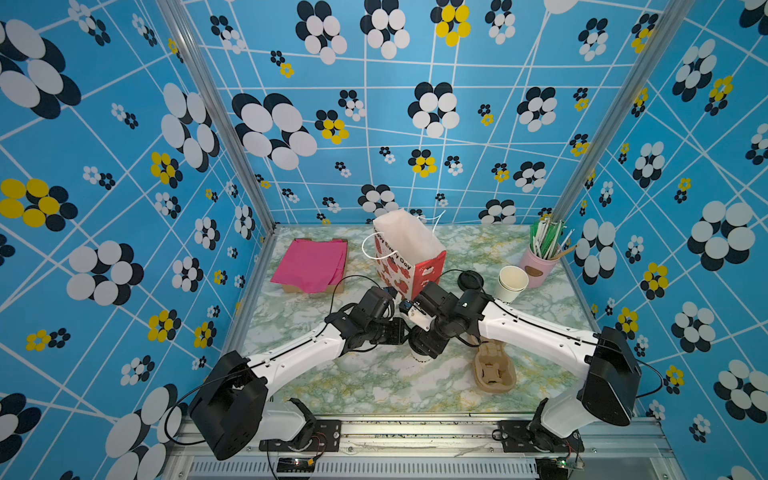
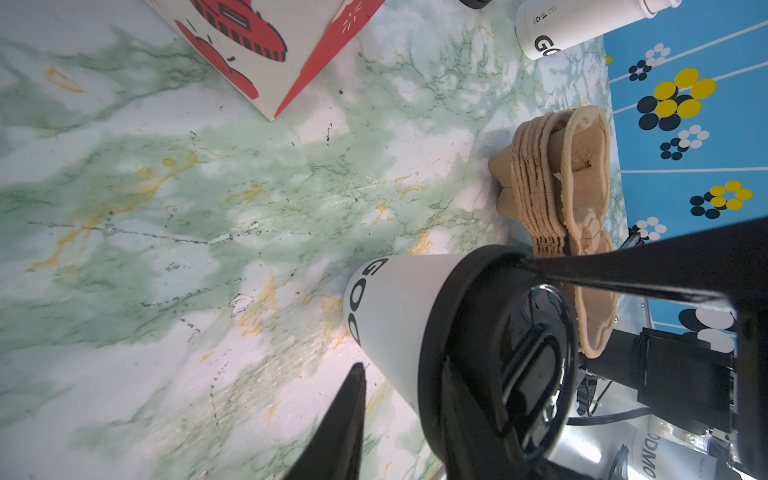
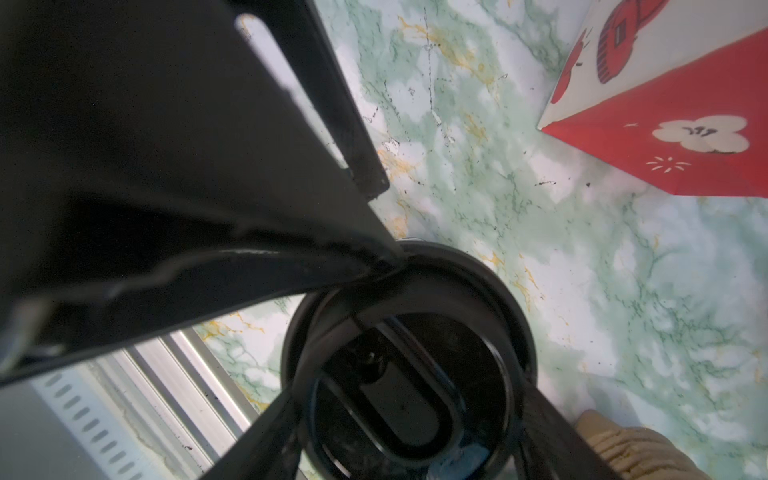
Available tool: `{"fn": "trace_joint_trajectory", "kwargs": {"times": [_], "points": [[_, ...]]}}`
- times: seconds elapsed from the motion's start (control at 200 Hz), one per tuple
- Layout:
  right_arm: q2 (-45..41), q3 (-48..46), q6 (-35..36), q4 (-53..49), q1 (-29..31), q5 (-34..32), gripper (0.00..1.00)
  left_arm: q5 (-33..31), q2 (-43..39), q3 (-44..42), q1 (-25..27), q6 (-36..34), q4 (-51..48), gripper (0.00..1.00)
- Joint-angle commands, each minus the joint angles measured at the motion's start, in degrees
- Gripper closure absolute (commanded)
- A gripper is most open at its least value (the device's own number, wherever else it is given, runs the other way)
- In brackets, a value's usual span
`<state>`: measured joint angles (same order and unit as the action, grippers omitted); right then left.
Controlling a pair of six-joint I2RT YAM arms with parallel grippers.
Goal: Pack the takeout coffee
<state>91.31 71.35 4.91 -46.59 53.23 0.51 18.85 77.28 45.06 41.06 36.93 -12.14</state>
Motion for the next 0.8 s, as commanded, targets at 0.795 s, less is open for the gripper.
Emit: {"fn": "trace_joint_trajectory", "kwargs": {"times": [0.795], "points": [[7.48,-7.56,-0.91,-8.21,1.34,4.23,0.27,0.15,-3.09,-0.69,4.2,2.16,-7.18,0.64]]}}
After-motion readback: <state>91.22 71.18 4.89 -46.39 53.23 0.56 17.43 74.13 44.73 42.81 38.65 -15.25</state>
